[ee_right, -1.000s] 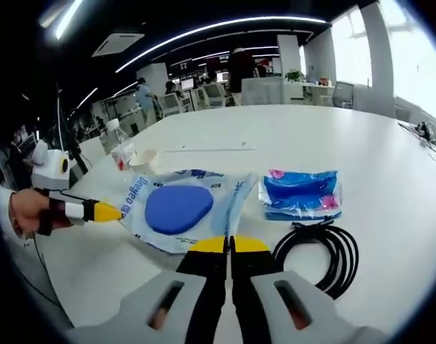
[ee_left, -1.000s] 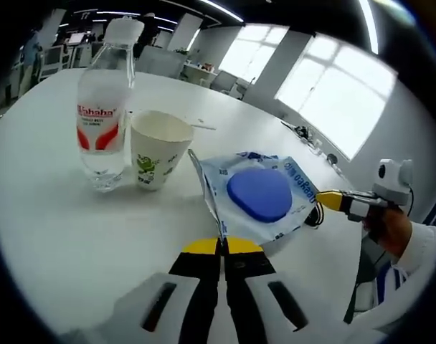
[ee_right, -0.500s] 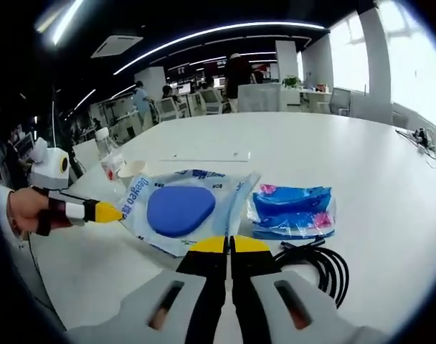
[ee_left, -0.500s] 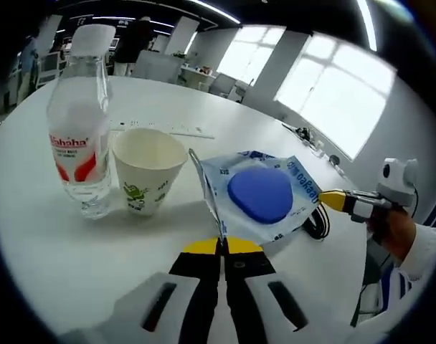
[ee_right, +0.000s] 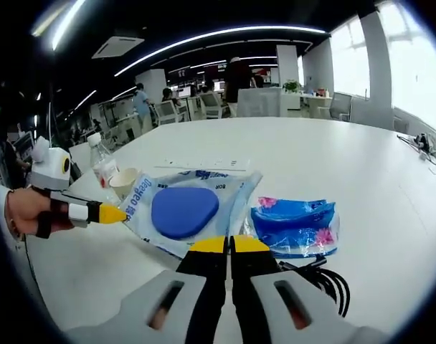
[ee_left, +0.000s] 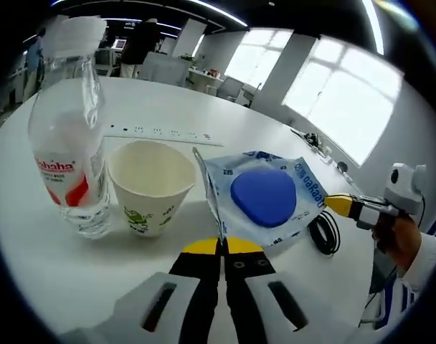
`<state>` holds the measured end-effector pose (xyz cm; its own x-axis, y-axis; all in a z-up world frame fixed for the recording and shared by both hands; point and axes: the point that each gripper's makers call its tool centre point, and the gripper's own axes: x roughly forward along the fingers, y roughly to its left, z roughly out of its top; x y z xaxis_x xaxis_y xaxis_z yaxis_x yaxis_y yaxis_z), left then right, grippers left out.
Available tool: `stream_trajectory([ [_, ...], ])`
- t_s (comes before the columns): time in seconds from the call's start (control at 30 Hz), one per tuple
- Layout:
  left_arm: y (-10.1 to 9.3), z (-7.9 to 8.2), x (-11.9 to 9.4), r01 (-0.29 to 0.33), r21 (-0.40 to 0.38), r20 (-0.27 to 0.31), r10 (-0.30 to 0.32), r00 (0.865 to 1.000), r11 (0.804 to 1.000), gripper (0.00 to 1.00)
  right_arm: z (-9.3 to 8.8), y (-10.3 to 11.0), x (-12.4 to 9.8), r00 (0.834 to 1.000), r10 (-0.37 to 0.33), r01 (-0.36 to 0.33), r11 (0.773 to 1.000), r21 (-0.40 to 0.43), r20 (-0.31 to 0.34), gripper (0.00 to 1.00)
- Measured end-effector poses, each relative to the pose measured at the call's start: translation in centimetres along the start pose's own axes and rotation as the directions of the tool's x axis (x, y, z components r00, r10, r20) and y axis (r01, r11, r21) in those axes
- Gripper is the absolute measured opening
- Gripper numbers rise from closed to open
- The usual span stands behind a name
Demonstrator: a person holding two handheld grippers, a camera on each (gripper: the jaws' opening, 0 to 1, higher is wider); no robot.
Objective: Arrange the tabletop items into an orderly group along one side of the table until the central work area is clear of visible clutter.
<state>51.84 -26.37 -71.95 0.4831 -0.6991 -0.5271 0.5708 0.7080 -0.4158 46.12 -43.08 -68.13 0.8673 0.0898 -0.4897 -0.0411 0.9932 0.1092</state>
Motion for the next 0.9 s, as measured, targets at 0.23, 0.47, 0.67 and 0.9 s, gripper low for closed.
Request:
stream_trajectory([
  [0.23,0.5,0.3,0.6,-0.029,0.002,0.008,0.029,1.0,1.0,0.0,0.5,0.1,1.1,1.0,-0.002,0.002,1.0,-0.018,0.005,0.0],
  [0.47,0.7,0.7,0.9,-0.047,0.005,0.029,0.047,0.998,0.999,0.0,0.6,-0.1,2.1,1.0,-0.002,0.002,1.0,-0.023,0.002,0.0],
  [0.67,0.7,0.8,1.1,-0.046,0.0,0.039,0.046,0.998,0.999,0.0,0.6,-0.4,2.8,1.0,-0.004,0.004,1.0,-0.022,-0.003,0.0],
  [0.9,0.5,0.9,1.2,-0.041,0.002,0.044,0.041,0.998,0.999,0.0,0.0,-0.8,3.5,1.0,-0.005,0.005,1.0,-0.021,-0.019,0.0],
])
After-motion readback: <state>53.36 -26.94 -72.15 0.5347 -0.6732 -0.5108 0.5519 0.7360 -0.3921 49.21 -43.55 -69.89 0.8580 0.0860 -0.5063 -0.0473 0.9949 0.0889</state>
